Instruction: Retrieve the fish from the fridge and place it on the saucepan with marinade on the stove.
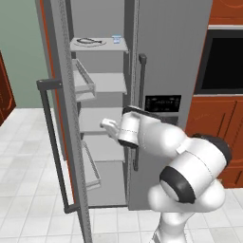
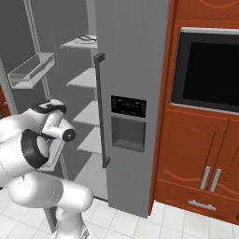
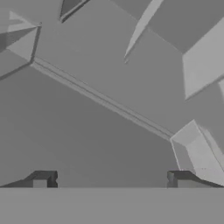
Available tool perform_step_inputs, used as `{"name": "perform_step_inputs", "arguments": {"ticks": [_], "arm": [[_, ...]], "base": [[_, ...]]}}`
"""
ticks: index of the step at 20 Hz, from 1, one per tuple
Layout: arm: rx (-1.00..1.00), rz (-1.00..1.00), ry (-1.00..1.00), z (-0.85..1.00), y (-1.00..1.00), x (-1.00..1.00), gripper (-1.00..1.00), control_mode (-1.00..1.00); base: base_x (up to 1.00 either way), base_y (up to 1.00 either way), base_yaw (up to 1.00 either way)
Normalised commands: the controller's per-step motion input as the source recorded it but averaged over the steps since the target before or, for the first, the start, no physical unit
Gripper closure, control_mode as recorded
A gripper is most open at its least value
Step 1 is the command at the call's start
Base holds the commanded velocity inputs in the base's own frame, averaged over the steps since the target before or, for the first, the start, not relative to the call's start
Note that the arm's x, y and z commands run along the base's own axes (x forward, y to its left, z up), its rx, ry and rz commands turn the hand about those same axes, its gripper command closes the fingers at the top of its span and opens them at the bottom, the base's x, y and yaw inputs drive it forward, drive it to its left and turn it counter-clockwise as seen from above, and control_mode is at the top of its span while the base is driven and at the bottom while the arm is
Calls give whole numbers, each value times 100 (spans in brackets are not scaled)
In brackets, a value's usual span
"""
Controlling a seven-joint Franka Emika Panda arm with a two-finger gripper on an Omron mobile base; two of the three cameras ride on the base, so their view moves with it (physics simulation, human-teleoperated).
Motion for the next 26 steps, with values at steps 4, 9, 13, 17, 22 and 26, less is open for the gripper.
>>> {"name": "perform_step_inputs", "arguments": {"ticks": [4,9,13,17,22,26], "arm": [[14,0,24,-4,43,41,-100,-100],[18,1,22,-9,41,32,-100,-100],[19,2,18,-18,54,20,-100,-100],[17,3,14,-24,66,10,-100,-100],[16,3,11,-33,73,4,-100,-100],[15,2,10,-37,76,7,-100,-100]], "base": [[0,0,0],[0,0,0],[0,0,0],[0,0,0],[0,0,0],[0,0,0]]}}
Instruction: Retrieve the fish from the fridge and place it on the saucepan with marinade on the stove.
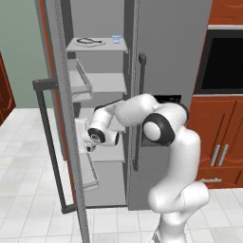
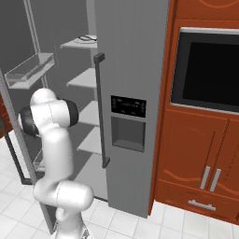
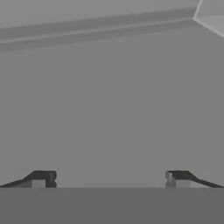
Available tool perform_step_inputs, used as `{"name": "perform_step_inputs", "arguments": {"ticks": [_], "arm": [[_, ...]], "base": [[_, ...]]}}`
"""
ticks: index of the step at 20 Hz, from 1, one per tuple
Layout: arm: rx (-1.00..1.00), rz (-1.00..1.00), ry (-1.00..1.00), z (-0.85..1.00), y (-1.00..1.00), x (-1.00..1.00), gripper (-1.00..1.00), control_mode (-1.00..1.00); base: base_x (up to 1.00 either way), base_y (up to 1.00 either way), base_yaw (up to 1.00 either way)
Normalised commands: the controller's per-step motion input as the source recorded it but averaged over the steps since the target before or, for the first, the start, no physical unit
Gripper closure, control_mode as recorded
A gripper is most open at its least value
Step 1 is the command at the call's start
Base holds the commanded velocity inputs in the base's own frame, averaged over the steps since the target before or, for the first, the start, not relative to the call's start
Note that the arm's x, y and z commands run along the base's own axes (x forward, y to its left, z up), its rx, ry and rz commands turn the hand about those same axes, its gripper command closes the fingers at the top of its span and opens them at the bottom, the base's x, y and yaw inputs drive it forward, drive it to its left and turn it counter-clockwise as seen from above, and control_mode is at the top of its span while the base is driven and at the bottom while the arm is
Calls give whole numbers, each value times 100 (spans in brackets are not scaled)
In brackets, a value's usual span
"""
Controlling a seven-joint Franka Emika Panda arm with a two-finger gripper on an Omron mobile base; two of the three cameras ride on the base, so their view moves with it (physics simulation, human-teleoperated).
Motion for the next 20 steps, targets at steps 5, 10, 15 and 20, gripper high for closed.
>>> {"name": "perform_step_inputs", "arguments": {"ticks": [5,10,15,20], "arm": [[12,0,7,-42,84,15,-100,-100],[7,0,0,-44,96,23,-100,-100],[2,0,-2,-25,92,23,-100,-100],[0,-1,-15,21,9,-15,-100,-100]], "base": [[0,0,0],[0,0,0],[0,0,0],[0,0,0]]}}
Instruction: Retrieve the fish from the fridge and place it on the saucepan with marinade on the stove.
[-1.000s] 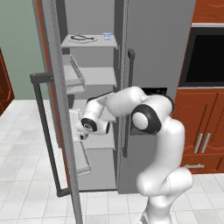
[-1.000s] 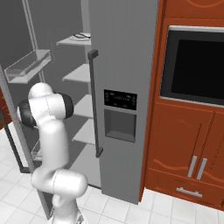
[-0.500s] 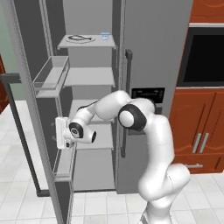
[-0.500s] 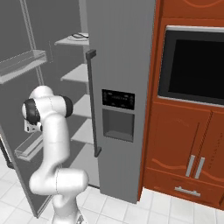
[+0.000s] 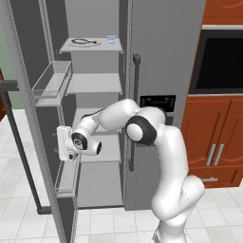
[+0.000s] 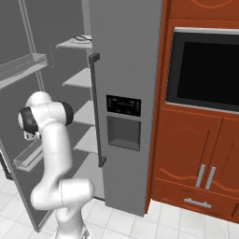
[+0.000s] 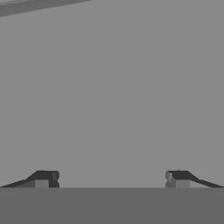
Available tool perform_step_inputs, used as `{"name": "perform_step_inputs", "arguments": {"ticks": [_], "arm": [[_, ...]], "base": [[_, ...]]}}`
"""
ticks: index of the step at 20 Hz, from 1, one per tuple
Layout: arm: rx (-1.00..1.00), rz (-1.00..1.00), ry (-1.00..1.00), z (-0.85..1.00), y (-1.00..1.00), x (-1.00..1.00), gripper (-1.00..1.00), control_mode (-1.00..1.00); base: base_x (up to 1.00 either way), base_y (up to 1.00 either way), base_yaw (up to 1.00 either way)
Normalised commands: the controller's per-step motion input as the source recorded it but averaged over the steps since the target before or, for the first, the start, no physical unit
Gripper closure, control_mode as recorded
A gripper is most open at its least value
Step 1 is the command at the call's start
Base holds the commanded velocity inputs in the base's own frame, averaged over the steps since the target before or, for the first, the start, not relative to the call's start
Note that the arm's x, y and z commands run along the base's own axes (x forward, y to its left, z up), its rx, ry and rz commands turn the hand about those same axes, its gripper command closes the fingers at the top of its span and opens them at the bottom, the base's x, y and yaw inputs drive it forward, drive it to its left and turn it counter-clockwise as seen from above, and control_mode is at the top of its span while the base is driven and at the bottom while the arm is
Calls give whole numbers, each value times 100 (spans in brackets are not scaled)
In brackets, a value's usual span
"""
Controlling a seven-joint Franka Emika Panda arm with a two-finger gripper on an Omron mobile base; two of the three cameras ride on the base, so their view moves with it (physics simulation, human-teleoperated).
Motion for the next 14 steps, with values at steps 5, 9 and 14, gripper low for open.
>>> {"name": "perform_step_inputs", "arguments": {"ticks": [5,9,14], "arm": [[0,-1,-18,53,-14,-38,-100,-100],[0,0,-26,81,-26,-45,-100,-100],[0,0,-24,88,-29,-54,-100,-100]], "base": [[0,0,0],[0,0,0],[0,0,0]]}}
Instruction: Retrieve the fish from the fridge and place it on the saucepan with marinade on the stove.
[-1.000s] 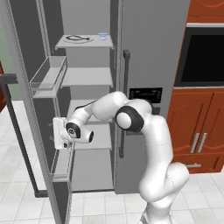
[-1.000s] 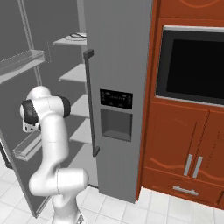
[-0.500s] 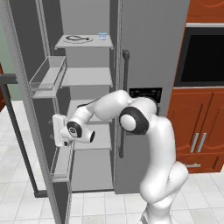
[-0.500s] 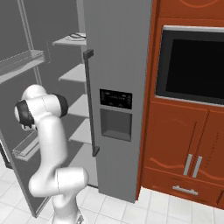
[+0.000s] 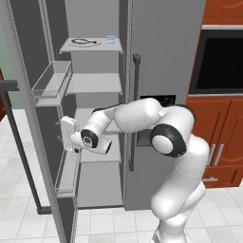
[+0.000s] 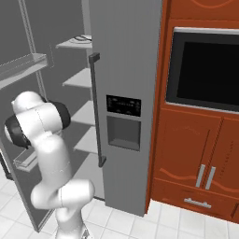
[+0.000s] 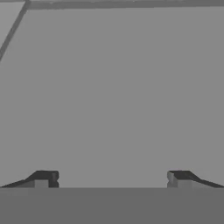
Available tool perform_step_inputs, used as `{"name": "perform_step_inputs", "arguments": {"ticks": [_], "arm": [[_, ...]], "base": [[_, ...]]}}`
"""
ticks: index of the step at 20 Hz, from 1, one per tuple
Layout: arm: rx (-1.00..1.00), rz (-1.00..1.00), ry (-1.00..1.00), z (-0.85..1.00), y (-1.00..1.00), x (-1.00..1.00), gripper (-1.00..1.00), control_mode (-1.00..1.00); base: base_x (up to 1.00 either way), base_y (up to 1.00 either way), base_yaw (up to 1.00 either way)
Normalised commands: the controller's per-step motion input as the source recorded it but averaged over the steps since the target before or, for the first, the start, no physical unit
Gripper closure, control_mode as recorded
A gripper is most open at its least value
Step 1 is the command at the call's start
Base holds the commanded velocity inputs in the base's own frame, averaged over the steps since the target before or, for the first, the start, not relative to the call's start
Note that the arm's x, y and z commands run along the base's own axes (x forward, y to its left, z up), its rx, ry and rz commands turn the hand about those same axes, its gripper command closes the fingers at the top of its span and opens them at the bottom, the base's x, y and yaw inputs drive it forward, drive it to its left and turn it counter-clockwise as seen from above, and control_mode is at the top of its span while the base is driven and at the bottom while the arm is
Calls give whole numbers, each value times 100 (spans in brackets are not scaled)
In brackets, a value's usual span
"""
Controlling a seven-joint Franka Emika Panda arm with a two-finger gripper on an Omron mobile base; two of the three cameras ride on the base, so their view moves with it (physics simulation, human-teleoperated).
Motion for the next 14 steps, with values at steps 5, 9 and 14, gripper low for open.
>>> {"name": "perform_step_inputs", "arguments": {"ticks": [5,9,14], "arm": [[-3,0,-1,68,-56,-57,-100,-100],[-8,-4,0,39,-91,-56,-100,-100],[-3,-2,6,45,-88,-49,-100,-100]], "base": [[0,0,0],[0,0,0],[0,0,0]]}}
